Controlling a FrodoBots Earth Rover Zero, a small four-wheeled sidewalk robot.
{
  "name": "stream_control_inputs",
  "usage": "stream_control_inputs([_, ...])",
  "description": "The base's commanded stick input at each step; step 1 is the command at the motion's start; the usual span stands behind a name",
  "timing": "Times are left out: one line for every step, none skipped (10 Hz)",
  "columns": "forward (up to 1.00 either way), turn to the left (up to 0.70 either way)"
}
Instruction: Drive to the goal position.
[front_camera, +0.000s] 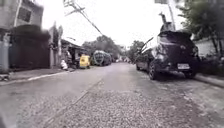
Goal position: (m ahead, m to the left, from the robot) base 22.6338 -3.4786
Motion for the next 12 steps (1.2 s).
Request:
stream_control_inputs([1.0,0.0])
stream_control_inputs([1.0,0.0])
stream_control_inputs([1.0,0.0])
stream_control_inputs([1.0,0.0])
stream_control_inputs([1.0,0.0])
stream_control_inputs([1.0,0.0])
stream_control_inputs([1.0,0.0])
stream_control_inputs([1.0,0.0])
stream_control_inputs([1.0,0.0])
stream_control_inputs([1.0,0.0])
stream_control_inputs([1.0,-0.21])
stream_control_inputs([1.0,-0.27])
